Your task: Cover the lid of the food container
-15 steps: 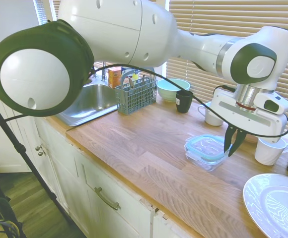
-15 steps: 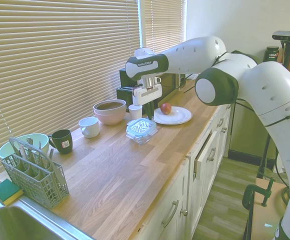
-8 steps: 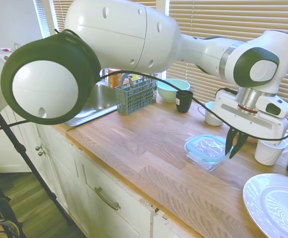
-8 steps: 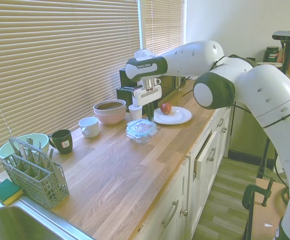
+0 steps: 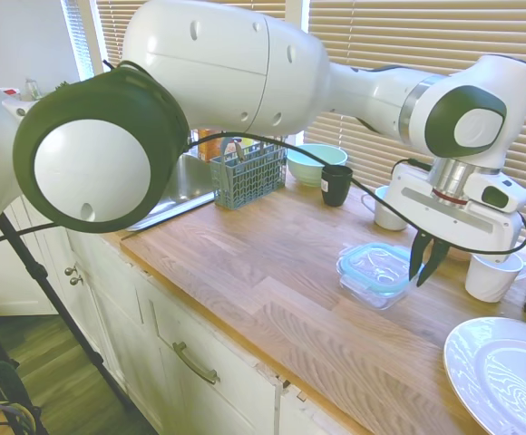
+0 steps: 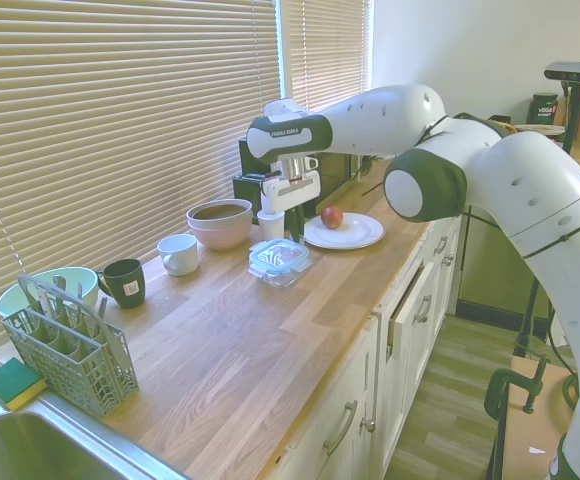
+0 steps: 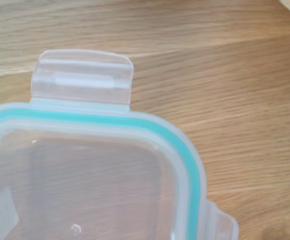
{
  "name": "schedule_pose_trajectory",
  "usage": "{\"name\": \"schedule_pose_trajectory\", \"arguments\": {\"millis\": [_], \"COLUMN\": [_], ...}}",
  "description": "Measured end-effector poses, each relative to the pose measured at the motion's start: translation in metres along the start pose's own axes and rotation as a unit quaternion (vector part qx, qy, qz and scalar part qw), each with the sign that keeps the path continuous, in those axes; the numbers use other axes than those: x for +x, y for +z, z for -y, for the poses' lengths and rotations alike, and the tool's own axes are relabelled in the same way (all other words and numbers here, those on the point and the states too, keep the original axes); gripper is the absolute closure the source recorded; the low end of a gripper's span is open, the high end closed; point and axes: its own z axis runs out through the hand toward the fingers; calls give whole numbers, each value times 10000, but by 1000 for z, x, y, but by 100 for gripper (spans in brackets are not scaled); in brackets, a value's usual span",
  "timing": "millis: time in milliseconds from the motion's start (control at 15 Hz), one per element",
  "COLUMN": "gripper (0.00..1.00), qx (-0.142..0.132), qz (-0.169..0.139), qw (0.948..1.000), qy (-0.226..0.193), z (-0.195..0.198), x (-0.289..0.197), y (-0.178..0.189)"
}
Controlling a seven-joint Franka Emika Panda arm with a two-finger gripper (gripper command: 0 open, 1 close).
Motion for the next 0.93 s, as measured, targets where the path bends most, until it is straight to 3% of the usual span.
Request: {"name": "schedule_pose_trajectory", "arguments": {"millis": [333,400,933], "gripper": [100,0,0], "qx": [-35,-44,-147], "qz": [63,81,227], "qw": [10000,10000,9996], "qy": [11,23,59], "z": [5,5,9], "x": [-5,-5,-8], "y": [0,0,0]}}
